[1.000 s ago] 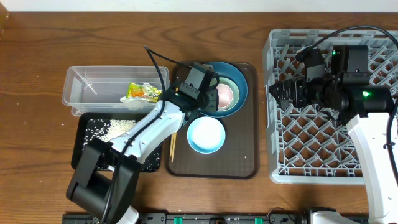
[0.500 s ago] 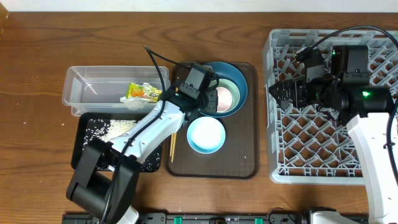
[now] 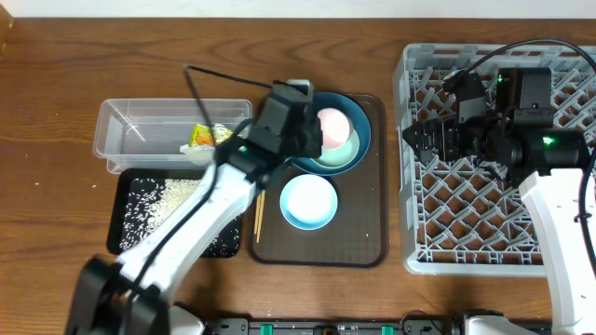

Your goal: Sort waste into correct bins and load items into the dishwasher rack

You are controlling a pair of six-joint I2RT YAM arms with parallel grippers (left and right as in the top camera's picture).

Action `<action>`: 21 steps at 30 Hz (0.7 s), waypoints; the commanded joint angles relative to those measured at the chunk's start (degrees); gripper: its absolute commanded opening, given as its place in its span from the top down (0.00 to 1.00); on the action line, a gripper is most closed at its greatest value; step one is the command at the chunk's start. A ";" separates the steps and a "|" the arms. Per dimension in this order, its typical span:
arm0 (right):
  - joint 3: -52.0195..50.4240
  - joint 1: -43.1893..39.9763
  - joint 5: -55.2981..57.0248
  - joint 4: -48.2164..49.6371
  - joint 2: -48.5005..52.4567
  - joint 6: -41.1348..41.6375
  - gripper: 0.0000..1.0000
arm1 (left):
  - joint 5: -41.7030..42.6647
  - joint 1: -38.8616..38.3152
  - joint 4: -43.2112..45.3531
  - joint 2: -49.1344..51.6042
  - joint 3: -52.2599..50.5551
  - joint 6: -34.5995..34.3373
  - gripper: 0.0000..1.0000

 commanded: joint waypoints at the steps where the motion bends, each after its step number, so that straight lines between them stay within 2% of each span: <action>1: 1.09 0.00 -0.09 0.04 0.07 0.68 0.01 | 1.40 1.55 -1.09 -4.33 -0.04 0.33 0.94; 3: 1.09 0.02 -0.33 0.11 0.07 0.87 0.01 | 5.22 3.10 -2.14 -6.14 -0.04 0.31 0.94; 9: 1.09 0.02 -8.96 1.42 0.07 -0.46 0.01 | 26.23 10.64 -2.71 -7.37 -0.04 -1.27 0.94; 16: 1.09 0.02 -41.16 1.97 0.07 -21.16 0.01 | 54.16 20.63 0.90 -5.57 -0.04 -1.95 0.94; 18: 1.09 0.02 -44.59 2.47 0.07 -24.17 0.01 | 61.59 22.71 3.50 -5.22 -0.04 -3.26 0.94; 21: 1.09 0.04 -44.70 3.98 0.07 -24.26 0.01 | 70.01 24.50 7.80 -5.11 -0.04 -5.90 0.94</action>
